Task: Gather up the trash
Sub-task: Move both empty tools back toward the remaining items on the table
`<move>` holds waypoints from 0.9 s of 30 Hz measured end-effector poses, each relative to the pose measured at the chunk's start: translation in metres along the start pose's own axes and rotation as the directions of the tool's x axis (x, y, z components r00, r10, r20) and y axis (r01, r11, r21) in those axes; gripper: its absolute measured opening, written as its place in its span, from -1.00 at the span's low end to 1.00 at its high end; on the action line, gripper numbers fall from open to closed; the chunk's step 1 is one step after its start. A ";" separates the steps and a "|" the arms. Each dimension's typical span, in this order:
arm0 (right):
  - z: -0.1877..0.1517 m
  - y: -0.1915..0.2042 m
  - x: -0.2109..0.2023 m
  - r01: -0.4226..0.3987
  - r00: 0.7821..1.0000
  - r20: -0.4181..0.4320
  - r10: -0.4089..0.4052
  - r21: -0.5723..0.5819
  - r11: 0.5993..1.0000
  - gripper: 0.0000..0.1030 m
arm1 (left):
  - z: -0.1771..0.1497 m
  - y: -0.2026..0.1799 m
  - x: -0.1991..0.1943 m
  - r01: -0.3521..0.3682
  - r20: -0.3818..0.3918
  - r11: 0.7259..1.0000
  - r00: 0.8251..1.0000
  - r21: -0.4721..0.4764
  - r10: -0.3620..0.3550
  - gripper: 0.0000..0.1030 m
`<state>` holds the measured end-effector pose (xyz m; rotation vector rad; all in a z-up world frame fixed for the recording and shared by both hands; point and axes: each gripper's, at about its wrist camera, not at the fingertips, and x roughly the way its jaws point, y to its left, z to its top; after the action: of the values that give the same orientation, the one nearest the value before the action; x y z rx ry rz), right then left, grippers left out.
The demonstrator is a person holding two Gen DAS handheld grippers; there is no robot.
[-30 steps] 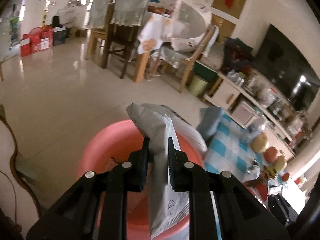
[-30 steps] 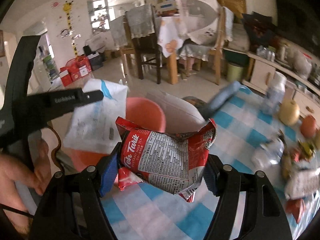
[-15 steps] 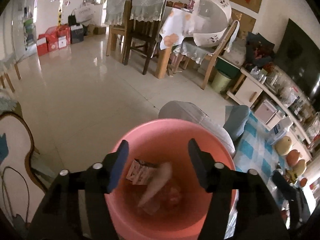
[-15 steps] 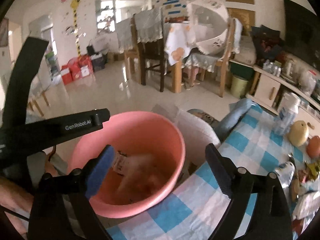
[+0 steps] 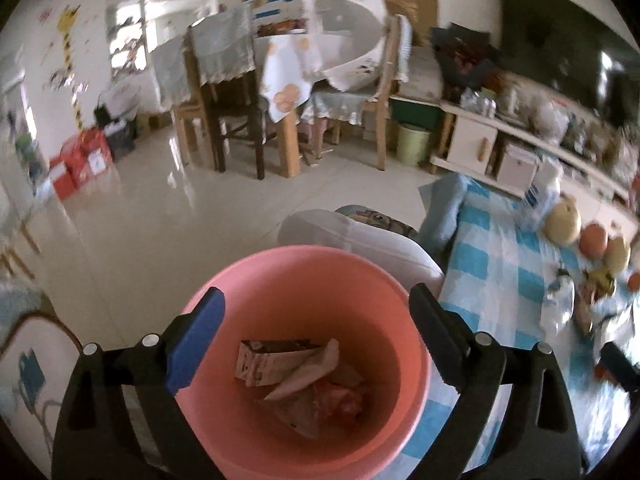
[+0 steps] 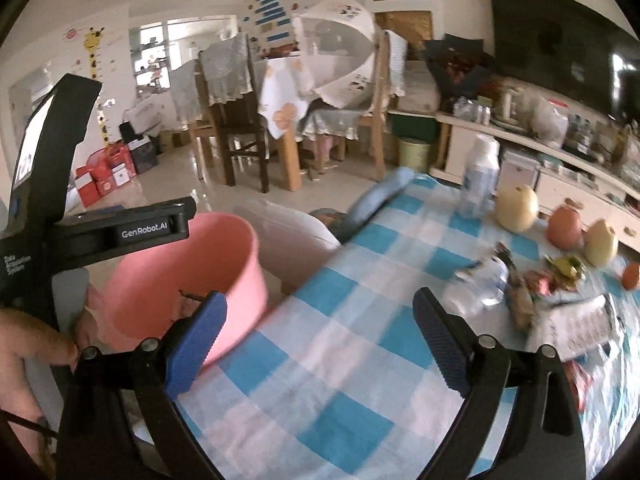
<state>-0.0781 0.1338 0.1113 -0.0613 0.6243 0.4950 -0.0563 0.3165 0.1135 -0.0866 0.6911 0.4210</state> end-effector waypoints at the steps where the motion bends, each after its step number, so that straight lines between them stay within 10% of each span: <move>1: -0.003 -0.006 -0.004 0.011 1.000 0.000 -0.011 0.010 1.000 0.81 | -0.001 -0.008 -0.002 -0.010 0.008 0.999 1.000 0.035 0.010 0.82; 27: -0.035 -0.077 -0.059 0.120 0.991 0.044 -0.124 0.078 0.990 0.81 | -0.017 -0.103 -0.025 0.042 0.072 0.951 0.995 0.306 -0.067 0.83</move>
<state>-0.1031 0.0338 0.1102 -0.0164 0.5873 0.3533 -0.0417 0.2106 0.1102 0.2027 0.6638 0.2590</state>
